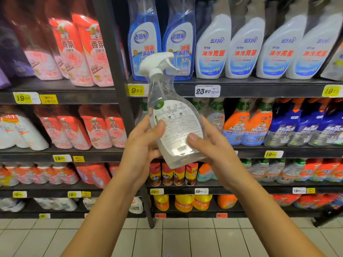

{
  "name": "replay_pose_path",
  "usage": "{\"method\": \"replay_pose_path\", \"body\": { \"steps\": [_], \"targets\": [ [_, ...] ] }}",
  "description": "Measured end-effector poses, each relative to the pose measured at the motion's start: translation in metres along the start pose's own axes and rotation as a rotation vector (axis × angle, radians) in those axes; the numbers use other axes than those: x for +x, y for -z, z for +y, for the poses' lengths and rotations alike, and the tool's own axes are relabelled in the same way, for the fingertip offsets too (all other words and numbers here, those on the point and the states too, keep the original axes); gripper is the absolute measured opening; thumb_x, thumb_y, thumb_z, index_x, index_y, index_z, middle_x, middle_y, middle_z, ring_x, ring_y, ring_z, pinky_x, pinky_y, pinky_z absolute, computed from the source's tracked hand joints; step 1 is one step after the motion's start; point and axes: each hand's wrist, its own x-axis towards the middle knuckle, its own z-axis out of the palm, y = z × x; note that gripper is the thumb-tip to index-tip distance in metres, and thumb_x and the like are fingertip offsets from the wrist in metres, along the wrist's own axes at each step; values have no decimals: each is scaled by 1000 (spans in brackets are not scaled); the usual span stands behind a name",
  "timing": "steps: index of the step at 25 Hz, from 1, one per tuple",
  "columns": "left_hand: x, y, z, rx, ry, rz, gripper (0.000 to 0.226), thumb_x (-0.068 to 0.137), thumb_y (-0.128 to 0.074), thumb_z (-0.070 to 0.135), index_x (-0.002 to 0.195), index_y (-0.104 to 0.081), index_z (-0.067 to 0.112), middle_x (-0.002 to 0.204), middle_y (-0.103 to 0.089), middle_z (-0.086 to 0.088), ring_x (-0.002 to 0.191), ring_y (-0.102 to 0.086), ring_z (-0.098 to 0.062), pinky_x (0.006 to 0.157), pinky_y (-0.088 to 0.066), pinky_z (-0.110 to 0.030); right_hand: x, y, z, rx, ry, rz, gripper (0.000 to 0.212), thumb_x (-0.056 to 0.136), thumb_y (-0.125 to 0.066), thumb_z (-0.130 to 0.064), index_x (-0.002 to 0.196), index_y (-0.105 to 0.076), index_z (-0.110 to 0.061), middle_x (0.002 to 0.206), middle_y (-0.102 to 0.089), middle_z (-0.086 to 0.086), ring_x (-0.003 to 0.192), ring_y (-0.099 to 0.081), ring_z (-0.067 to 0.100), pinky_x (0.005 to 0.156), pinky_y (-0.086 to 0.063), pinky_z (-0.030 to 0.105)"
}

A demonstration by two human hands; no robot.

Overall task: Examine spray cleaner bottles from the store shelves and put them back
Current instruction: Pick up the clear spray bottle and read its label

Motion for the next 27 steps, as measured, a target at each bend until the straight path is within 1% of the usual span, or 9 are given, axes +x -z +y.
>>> {"method": "replay_pose_path", "body": {
  "steps": [3, 5, 9, 13, 16, 19, 21, 23, 27],
  "targets": [
    [0, 1, 14, 201, -138, -27, 45, 87, -62, 22, 131, -54, 27, 116, -70, 5, 104, -67, -12, 75, -58, -26, -1, -6, 2, -79, 162, 122, 53, 80, -73, -14, 128, -56, -27, 117, -69, -3, 107, -66, 13, 79, -55, 21],
    [1, -2, 17, 229, -201, 7, 45, 82, -70, 25, 125, -58, 26, 108, -72, 7, 97, -69, -8, 70, -55, -18, -2, -11, 6, -146, 281, 256, 57, 75, -77, -13, 125, -58, -35, 114, -69, -9, 106, -66, 10, 81, -55, 22],
    [8, -17, 9, 236, -200, 65, 58, 65, -83, 36, 116, -60, 21, 102, -73, 3, 94, -70, -11, 73, -56, -22, -4, -45, 18, -279, 368, 387, 70, 71, -77, -21, 123, -49, -60, 118, -64, -28, 113, -61, 1, 93, -51, 25],
    [21, -2, 11, 130, -204, 53, 46, 60, -79, 27, 105, -69, 18, 93, -73, -1, 89, -69, -16, 71, -54, -29, -7, -45, 19, -378, 421, 390, 53, 78, -65, -29, 129, -54, -37, 131, -59, -12, 126, -52, 8, 102, -47, 39],
    [31, 8, 10, -194, -125, 8, 39, 54, -68, 25, 92, -74, 14, 88, -72, -8, 85, -67, -28, 80, -51, -43, 0, -35, 10, -105, 210, 336, 59, 73, -74, -35, 129, -54, -34, 123, -59, -16, 116, -56, 1, 91, -50, 25],
    [35, 4, 14, -349, -91, -119, 55, 45, -79, 25, 98, -74, 11, 94, -73, -13, 90, -68, -30, 84, -54, -45, 10, -31, 8, 78, 67, 227, 67, 69, -77, -20, 130, -51, -17, 110, -71, -10, 99, -67, 3, 76, -52, 16],
    [38, 4, 23, -323, -73, -167, 45, 55, -78, 28, 98, -76, 14, 94, -74, -11, 89, -70, -27, 78, -57, -40, 14, -33, 7, 56, 107, 248, 54, 68, -78, -16, 118, -59, -14, 103, -74, -6, 93, -70, 7, 71, -53, 16],
    [43, 4, 33, -137, -122, -68, 34, 71, -69, 26, 104, -73, 16, 96, -75, -7, 91, -71, -23, 77, -57, -35, 17, -36, 6, 92, 148, 323, 51, 66, -81, -20, 113, -62, -16, 102, -74, -4, 93, -70, 9, 71, -54, 17],
    [46, -6, 37, 64, -252, 171, 58, 68, -77, 25, 119, -59, 5, 94, -75, -6, 83, -73, -17, 61, -55, -21, 27, -43, 4, 202, 180, 470, 54, 65, -80, -28, 114, -61, -17, 101, -73, -6, 94, -69, 9, 72, -54, 17]
  ]
}}
